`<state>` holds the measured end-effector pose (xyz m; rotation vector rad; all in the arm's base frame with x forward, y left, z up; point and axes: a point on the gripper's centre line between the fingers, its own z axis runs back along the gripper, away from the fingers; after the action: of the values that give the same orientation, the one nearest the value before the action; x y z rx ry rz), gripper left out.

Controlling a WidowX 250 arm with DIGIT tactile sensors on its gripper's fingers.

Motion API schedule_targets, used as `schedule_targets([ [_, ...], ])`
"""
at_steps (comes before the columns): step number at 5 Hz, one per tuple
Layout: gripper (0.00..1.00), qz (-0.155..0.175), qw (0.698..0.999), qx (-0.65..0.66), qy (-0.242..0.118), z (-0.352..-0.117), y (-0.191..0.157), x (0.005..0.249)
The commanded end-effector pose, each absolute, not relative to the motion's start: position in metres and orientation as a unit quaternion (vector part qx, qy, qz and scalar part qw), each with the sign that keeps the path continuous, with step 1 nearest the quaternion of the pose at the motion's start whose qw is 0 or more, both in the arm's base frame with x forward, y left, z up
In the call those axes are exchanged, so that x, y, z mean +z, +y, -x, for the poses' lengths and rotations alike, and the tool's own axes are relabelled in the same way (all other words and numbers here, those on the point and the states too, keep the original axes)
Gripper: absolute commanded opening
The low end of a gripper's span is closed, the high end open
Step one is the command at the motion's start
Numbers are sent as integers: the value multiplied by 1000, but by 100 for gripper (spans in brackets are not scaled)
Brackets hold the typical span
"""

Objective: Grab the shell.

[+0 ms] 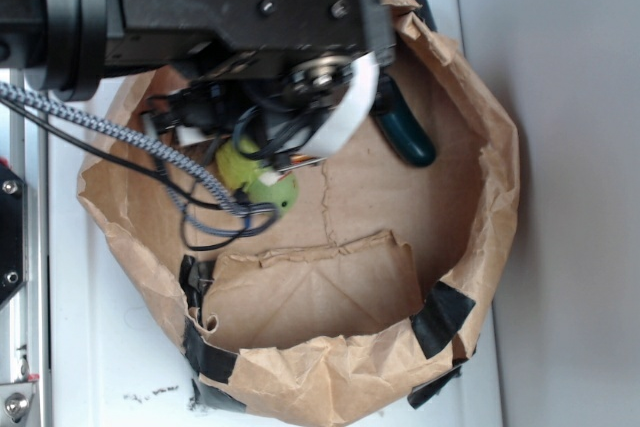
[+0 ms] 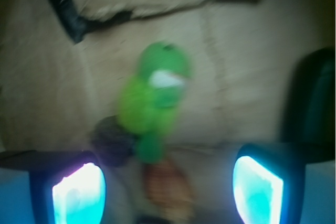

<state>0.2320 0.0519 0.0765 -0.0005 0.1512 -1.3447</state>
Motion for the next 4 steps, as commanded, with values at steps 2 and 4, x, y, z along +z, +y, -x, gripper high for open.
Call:
schedule_targets([
  [2,100,-24,798,-601,29,-225,36,98],
  [4,100,-36,796,-604,34,-242,49,76],
])
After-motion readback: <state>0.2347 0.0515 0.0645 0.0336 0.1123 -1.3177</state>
